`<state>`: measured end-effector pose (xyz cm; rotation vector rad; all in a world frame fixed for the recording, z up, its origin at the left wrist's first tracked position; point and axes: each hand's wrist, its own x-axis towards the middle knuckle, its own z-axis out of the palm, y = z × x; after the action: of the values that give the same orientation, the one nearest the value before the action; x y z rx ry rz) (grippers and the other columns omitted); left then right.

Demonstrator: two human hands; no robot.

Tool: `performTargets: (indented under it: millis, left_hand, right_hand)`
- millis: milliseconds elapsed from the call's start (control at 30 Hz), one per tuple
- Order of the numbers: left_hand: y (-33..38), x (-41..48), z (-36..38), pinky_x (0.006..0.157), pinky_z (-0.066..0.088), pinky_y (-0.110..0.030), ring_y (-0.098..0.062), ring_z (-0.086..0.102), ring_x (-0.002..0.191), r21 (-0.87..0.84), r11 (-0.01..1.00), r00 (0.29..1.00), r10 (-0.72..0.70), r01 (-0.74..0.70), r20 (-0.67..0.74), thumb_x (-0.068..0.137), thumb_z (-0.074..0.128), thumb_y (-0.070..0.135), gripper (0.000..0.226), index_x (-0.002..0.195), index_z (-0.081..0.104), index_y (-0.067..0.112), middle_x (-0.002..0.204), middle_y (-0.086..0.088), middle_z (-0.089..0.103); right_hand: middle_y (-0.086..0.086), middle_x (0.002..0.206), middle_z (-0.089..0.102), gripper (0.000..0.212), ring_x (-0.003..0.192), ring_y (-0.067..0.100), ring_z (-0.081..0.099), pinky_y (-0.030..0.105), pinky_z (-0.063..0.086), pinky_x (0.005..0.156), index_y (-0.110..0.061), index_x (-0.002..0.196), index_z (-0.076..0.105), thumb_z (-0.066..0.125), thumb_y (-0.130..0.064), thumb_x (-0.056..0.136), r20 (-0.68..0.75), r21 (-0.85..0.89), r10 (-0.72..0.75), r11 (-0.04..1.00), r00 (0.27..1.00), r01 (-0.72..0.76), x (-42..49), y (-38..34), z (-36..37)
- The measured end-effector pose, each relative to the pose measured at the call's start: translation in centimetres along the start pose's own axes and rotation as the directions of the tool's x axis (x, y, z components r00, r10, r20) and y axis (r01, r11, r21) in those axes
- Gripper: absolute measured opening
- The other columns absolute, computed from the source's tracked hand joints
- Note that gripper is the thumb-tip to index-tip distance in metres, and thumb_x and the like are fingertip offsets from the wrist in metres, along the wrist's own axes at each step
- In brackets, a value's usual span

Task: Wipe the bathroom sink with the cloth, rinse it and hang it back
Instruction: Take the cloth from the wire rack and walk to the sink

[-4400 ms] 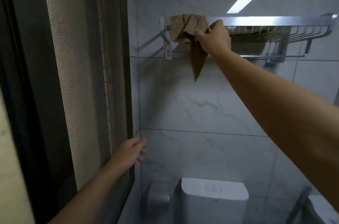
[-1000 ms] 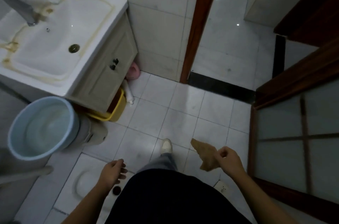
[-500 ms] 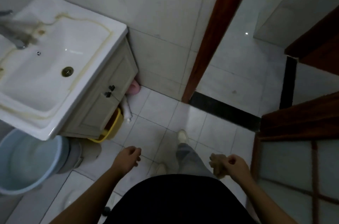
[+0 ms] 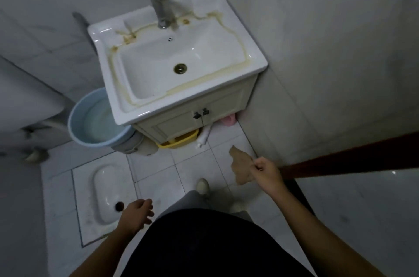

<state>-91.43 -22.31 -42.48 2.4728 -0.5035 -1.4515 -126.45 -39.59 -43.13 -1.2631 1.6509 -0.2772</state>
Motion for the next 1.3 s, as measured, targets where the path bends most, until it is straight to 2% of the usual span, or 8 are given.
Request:
performTargets:
  millis: [133, 333, 600, 700, 833, 933, 1067, 1300]
  left_hand:
    - [1.2, 1.4, -0.1, 0.053, 0.042, -0.028, -0.028, 0.063, 0.062, -0.076, 0.997, 0.999, -0.012, 0.009, -0.04, 0.102, 0.052, 0.022, 0.031, 0.088, 0.068, -0.002, 0.078, -0.016, 0.071]
    - [7.4, 5.6, -0.7, 0.061, 0.043, -0.03, -0.029, 0.064, 0.065, -0.153, 0.988, 1.0, 0.007, -0.005, 0.011, 0.103, 0.051, 0.025, 0.034, 0.094, 0.068, -0.003, 0.083, -0.016, 0.072]
    - [19.9, 10.0, -2.2, 0.07, 0.052, -0.035, -0.026, 0.072, 0.077, -0.085, 0.974, 0.975, 0.213, -0.208, 0.063, 0.103, 0.048, 0.028, 0.03, 0.093, 0.07, 0.01, 0.089, -0.007, 0.076]
    - [22.9, 10.9, -3.0, 0.072, 0.052, -0.035, -0.023, 0.073, 0.077, -0.118, 0.966, 0.971, 0.236, -0.23, 0.038, 0.103, 0.048, 0.029, 0.028, 0.093, 0.07, 0.014, 0.091, -0.004, 0.076]
    - [24.5, 11.6, -3.9, 0.077, 0.053, -0.037, -0.023, 0.074, 0.078, -0.176, 0.964, 0.98, 0.193, -0.198, -0.047, 0.103, 0.048, 0.033, 0.034, 0.088, 0.073, 0.014, 0.09, -0.003, 0.077]
    - [25.1, 10.7, -4.2, 0.071, 0.052, -0.033, -0.022, 0.073, 0.078, -0.226, 0.959, 0.983, 0.148, -0.17, -0.111, 0.104, 0.048, 0.033, 0.032, 0.089, 0.073, 0.018, 0.091, -0.003, 0.076]
    - [25.7, 9.6, -4.7, 0.067, 0.05, -0.028, -0.019, 0.071, 0.082, -0.293, 0.937, 0.967, 0.126, -0.188, -0.22, 0.104, 0.049, 0.033, 0.027, 0.096, 0.07, 0.018, 0.093, -0.002, 0.074]
    - [26.4, 9.2, -8.1, 0.077, 0.055, -0.039, -0.016, 0.072, 0.076, -0.276, 0.937, 0.913, 0.091, -0.213, -0.397, 0.1, 0.052, 0.028, 0.026, 0.085, 0.07, 0.018, 0.085, 0.0, 0.075]
  right_hand:
    - [-0.005, 0.067, 0.055, 0.03, 0.065, 0.012, 0.052, 0.02, 0.038, 0.058, -0.023, 0.069, 0.052, 0.066, -0.004, 0.088, 0.031, -0.071, -0.025, 0.997, 0.999, 0.027, 4.0, -2.8, -0.4]
    - [0.014, 0.074, 0.056, 0.017, 0.074, 0.022, 0.053, 0.029, 0.039, 0.062, -0.006, 0.075, 0.057, 0.064, -0.001, 0.089, 0.004, -0.153, 0.083, 0.985, 0.997, -0.081, 6.8, -2.5, -2.1]
    - [0.016, 0.076, 0.07, 0.021, 0.073, 0.027, 0.069, 0.027, 0.05, 0.061, 0.008, 0.081, 0.068, 0.07, -0.011, 0.089, -0.117, -0.076, 0.195, 0.976, 0.974, -0.205, 10.9, -4.1, -4.9]
    - [0.013, 0.073, 0.072, 0.015, 0.07, 0.021, 0.072, 0.032, 0.058, 0.066, 0.003, 0.076, 0.068, 0.07, -0.006, 0.089, 0.003, -0.057, 0.178, 0.983, 0.984, -0.177, 13.5, -7.6, -5.2]
    - [0.007, 0.066, 0.063, 0.019, 0.052, 0.004, 0.058, 0.017, 0.045, 0.053, -0.004, 0.072, 0.068, 0.07, -0.009, 0.09, 0.25, -0.158, 0.03, 0.987, 0.968, 0.01, 18.7, -14.9, -4.9]
    - [0.012, 0.069, 0.055, 0.021, 0.051, 0.005, 0.052, 0.014, 0.039, 0.051, -0.002, 0.072, 0.065, 0.066, -0.012, 0.09, 0.489, -0.242, -0.059, 0.949, 0.87, 0.2, 21.6, -21.6, -3.9]
    - [-0.004, 0.067, 0.06, 0.017, 0.063, 0.005, 0.059, 0.022, 0.044, 0.062, -0.012, 0.073, 0.069, 0.064, -0.022, 0.086, 0.697, -0.199, -0.105, 0.922, 0.71, 0.332, 23.0, -30.3, -2.0]
    - [-0.003, 0.076, 0.066, 0.013, 0.071, 0.004, 0.061, 0.023, 0.045, 0.07, -0.017, 0.081, 0.069, 0.064, -0.024, 0.091, 0.746, -0.031, -0.246, 0.915, 0.619, 0.401, 22.3, -39.3, 1.3]
